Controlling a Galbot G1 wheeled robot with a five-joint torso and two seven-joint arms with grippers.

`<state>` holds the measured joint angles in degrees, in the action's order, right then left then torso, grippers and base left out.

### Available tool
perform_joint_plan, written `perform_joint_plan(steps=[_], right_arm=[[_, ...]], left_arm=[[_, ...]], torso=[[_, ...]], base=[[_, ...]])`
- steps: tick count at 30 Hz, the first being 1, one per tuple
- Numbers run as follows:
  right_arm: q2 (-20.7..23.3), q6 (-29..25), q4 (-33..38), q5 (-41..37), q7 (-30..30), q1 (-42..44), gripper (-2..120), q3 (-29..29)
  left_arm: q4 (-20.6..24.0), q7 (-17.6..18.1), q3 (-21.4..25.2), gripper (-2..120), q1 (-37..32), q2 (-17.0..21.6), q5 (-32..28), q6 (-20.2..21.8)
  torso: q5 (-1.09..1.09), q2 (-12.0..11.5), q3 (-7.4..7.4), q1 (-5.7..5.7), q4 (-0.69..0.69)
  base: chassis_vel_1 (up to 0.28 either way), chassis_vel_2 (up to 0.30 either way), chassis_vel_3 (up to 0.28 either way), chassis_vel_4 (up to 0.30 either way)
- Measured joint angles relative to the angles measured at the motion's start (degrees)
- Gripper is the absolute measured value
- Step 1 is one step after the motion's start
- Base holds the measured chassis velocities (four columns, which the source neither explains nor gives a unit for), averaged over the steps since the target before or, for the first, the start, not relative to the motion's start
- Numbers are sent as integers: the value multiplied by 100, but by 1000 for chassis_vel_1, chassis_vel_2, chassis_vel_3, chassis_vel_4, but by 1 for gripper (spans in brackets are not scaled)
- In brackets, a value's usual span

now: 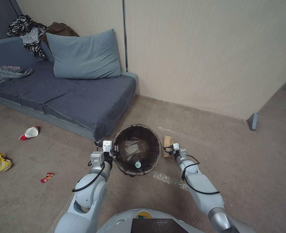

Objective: Pick up the trash bin, then pick up the garbage from the floor and place it into the trash bin.

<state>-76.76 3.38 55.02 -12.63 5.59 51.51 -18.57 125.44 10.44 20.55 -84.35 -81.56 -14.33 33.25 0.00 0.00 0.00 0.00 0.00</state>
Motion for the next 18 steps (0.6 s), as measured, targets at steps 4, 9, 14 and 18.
perform_joint_plan(steps=[4, 9, 14, 18], right_arm=[[-58, -134, -310, 91, 37, -147, 88, -62], [-107, -261, -559, 142, 95, -231, 69, -116], [-141, -369, -586, 182, 115, -189, 52, -157], [-137, -382, -507, 184, 103, -154, 36, -167]], left_arm=[[7, -1, -11, 3, -3, -12, 12, -1], [12, -1, -11, 3, -10, -18, 18, -1], [8, 1, -5, 3, 2, -12, 20, -2], [-14, 1, -21, 3, 13, -14, 20, -3]], torso=[[0, 0, 0, 0, 0], [0, 0, 0, 0, 0], [1, 0, 0, 0, 0], [0, 0, 0, 0, 0]], base=[[0, 0, 0, 0], [0, 0, 0, 0], [0, 0, 0, 0], [0, 0, 0, 0]])
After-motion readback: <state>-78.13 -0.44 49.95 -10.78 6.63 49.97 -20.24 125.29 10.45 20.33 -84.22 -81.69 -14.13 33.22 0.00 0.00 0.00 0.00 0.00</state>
